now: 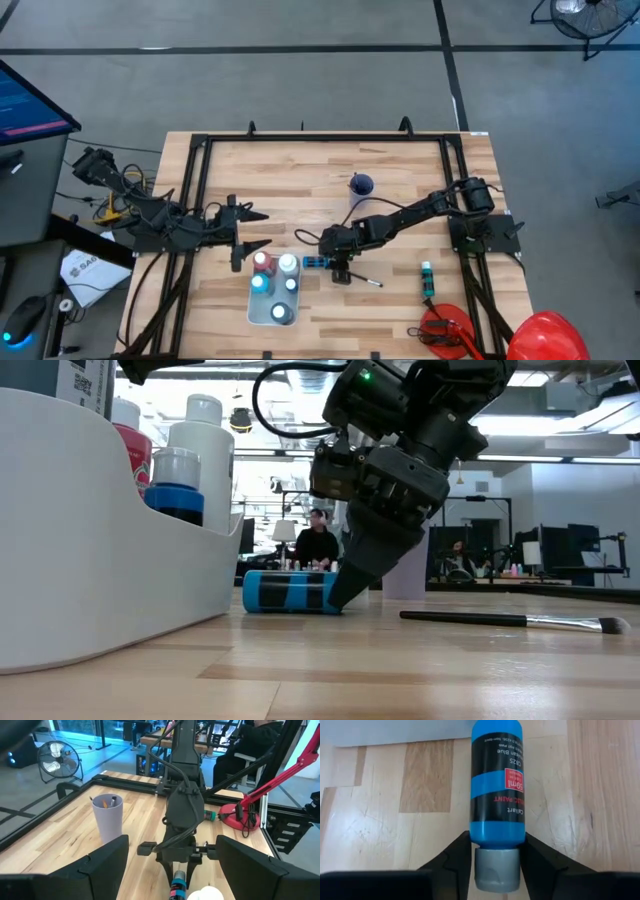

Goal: Pick & Place Paint Supplies
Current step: Put the black blue paint bottle into the white bin

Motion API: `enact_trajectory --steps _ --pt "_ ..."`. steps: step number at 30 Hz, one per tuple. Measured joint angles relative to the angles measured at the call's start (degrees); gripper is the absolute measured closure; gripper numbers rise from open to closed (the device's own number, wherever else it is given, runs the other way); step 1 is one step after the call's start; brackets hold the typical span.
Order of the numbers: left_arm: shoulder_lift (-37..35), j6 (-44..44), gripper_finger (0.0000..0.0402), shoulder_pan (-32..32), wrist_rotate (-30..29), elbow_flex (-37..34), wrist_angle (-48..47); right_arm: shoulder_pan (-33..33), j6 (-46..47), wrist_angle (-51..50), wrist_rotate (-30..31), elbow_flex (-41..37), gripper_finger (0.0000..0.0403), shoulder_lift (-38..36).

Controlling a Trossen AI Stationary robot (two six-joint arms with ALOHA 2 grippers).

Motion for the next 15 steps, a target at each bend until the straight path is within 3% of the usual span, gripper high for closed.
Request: enact_trajectory --steps 9,15 --pt "0.0 1.1 0.011 0.0 0.0 0.0 0.4 0.5 4.0 -8.2 5.6 -0.2 0.0257 -4.2" --pt "1.1 1.1 0.011 0.1 0.0 0.0 1.1 1.8 5.5 -15.7 12.3 -0.4 0.0277 -10.4"
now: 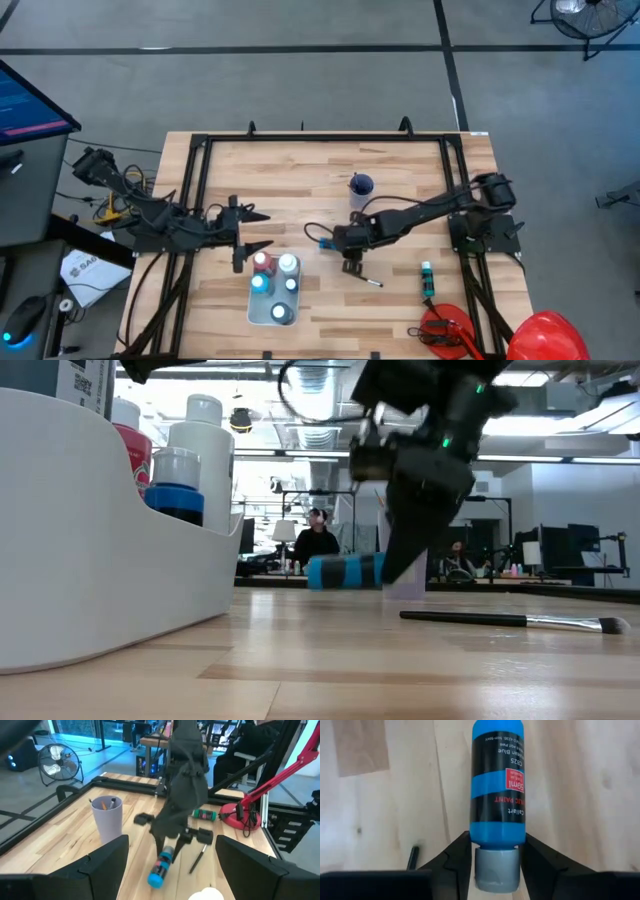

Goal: Pick & Place Paint Supplies
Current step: Put the black blue paint bottle into the white bin

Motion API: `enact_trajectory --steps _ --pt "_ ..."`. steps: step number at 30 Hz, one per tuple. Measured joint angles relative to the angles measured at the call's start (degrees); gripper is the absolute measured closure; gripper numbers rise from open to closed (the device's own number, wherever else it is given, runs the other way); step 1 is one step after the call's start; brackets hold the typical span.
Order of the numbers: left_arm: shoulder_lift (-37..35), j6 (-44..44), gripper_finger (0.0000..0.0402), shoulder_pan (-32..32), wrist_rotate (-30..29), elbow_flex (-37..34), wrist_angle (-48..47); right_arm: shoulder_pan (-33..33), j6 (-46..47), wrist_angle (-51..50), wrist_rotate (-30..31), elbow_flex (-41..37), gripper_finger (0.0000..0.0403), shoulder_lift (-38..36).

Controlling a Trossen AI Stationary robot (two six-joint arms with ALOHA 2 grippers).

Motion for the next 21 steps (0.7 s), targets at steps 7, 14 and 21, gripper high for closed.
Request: enact_trajectory --steps 7,14,21 --pt "3.2 0.0 0.011 2.6 0.1 0.0 2.6 1.2 2.1 -2.2 1.5 0.8 0.0277 -3.8" --pt "12.1 5.1 0.011 8.4 12.8 0.0 10.3 3.2 3.8 -12.9 3.3 8.8 0.0274 -4.5" --pt "17.3 12.3 0.011 9.9 17.2 2.6 11.2 4.8 4.6 -22.1 4.1 19.7 0.0275 -4.4"
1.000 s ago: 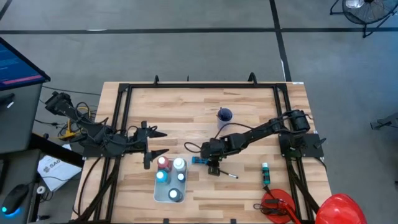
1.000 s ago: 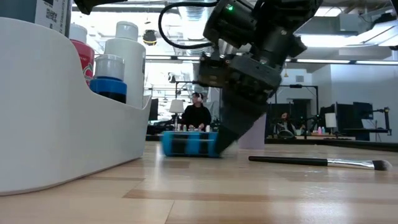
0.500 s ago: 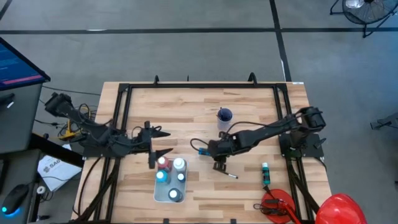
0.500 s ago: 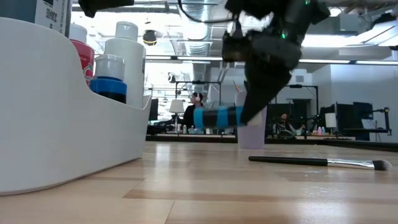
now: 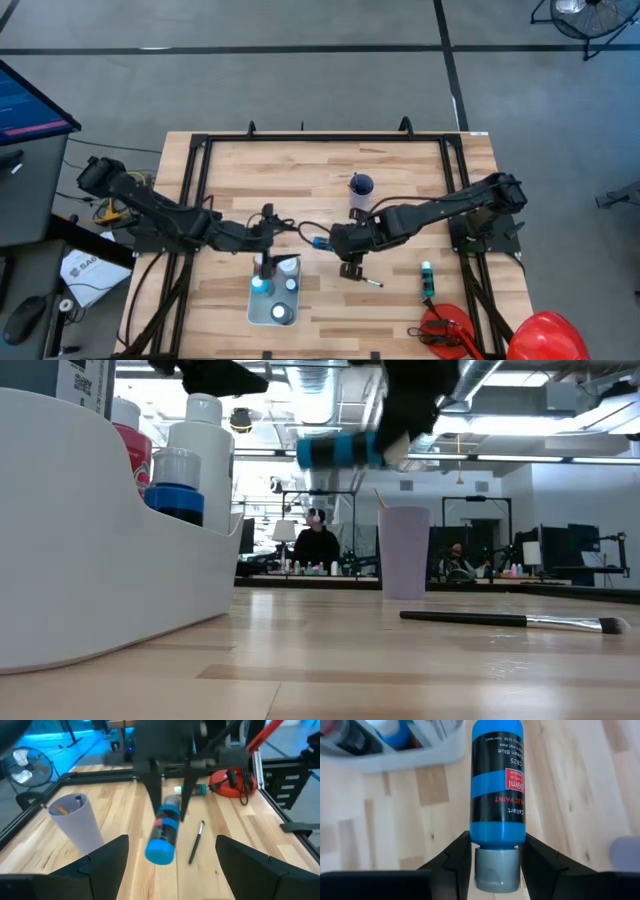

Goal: Pick & Place Paint Supplies
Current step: Put the black blue paint bottle into the white bin

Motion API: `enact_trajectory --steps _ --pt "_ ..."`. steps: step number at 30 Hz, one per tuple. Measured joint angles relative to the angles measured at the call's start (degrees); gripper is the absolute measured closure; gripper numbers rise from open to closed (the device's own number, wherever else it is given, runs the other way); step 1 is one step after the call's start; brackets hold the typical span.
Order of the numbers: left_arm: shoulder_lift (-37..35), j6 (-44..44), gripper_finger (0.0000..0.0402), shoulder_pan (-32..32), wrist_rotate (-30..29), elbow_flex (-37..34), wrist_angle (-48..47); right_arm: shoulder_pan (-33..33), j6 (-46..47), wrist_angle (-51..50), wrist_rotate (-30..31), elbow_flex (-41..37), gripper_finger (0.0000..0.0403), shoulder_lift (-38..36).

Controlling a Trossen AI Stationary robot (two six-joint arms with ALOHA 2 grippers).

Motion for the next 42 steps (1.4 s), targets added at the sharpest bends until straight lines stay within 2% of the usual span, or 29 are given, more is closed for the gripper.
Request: enact_trajectory --steps 8,22,34,42 --pt "1.9 1.7 0.011 0.0 0.1 1.9 -0.2 0.8 0.1 -5.7 1.7 9.7 0.0275 0.0" --pt "2.1 3.6 0.011 -1.0 1.7 3.2 -0.7 4.3 6.6 -10.8 -1.4 14.1 0.0275 0.0" --pt "17.0 9.1 0.011 0.2 2.9 15.0 -0.3 4.9 6.6 -11.4 -1.4 14.2 0.0275 0.0" --pt "18.7 10.1 0.0115 0.6 2.8 16.8 -0.4 4.8 6.6 -13.2 -1.4 14.2 0.0275 0.0"
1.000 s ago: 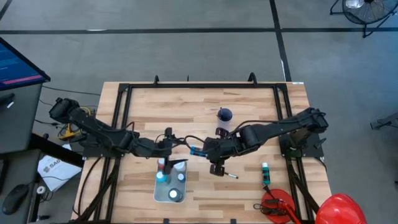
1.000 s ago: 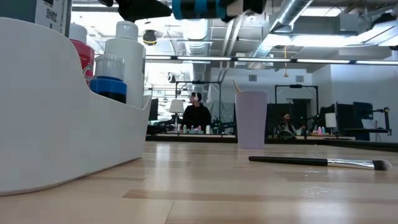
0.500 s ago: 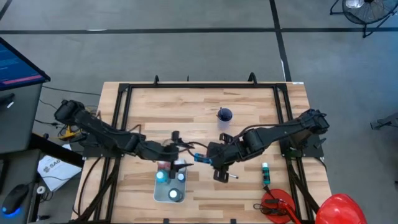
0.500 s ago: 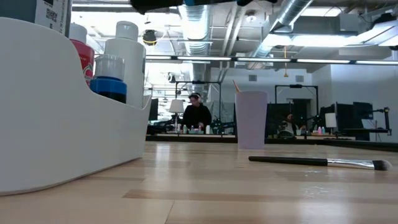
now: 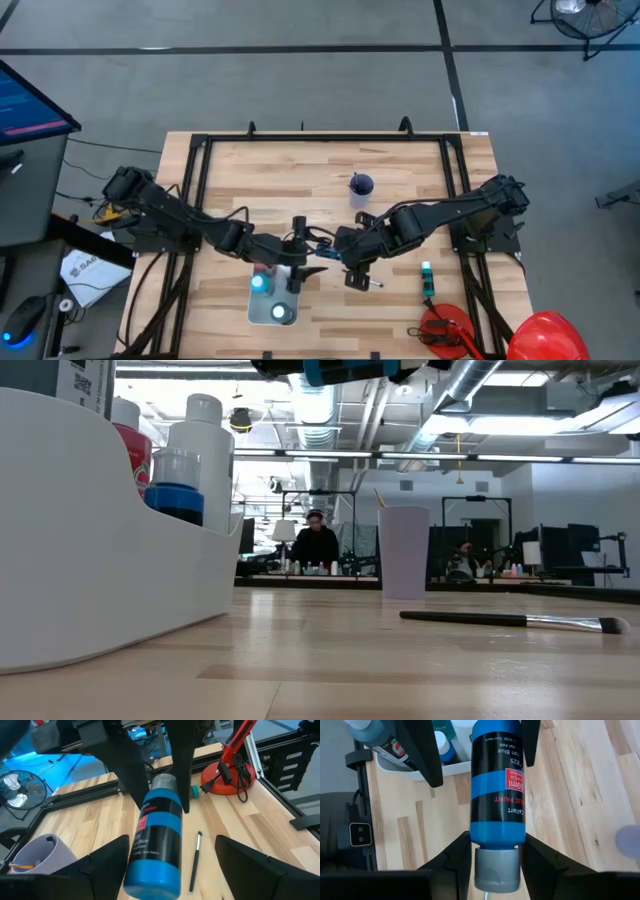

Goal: Pick & Place Paint Supplies
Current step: Put the black blue paint bottle into the white bin

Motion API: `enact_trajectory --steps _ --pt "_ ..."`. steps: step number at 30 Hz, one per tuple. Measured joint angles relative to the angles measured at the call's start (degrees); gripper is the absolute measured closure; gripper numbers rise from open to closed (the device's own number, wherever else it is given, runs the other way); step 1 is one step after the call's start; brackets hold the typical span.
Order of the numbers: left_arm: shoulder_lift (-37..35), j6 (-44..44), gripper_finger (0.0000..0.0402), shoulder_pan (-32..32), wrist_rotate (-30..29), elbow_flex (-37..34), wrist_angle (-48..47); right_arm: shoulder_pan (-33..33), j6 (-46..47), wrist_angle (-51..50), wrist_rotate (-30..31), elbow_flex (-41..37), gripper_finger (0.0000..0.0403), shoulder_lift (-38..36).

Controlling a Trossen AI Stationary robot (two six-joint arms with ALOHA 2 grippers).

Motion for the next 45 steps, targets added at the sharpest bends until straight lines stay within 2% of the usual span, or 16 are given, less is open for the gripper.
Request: enact_trajectory --steps 12,28,32,40,45 --pt "0.0 -0.5 0.0187 0.2 -0.2 0.0 -0.4 0.1 0.0 0.0 1.0 0.0 0.0274 0.0" --pt "0.0 -1.7 0.0257 0.2 0.6 0.0 -1.5 0.1 -0.2 0.2 1.2 0.0 0.0274 0.0" --pt "0.0 -1.6 0.0245 0.2 0.7 0.0 -1.9 0.1 -0.2 0.4 1.4 0.0 0.0274 0.0" --pt "0.0 -1.5 0.0171 0.3 1.5 -0.1 -3.6 0.0 -0.4 0.9 1.8 0.0 0.0274 -0.1" --pt "0.0 -1.5 0.015 0.4 1.5 -0.1 -3.5 0.0 -0.5 0.9 2.7 0.0 0.0274 -0.1"
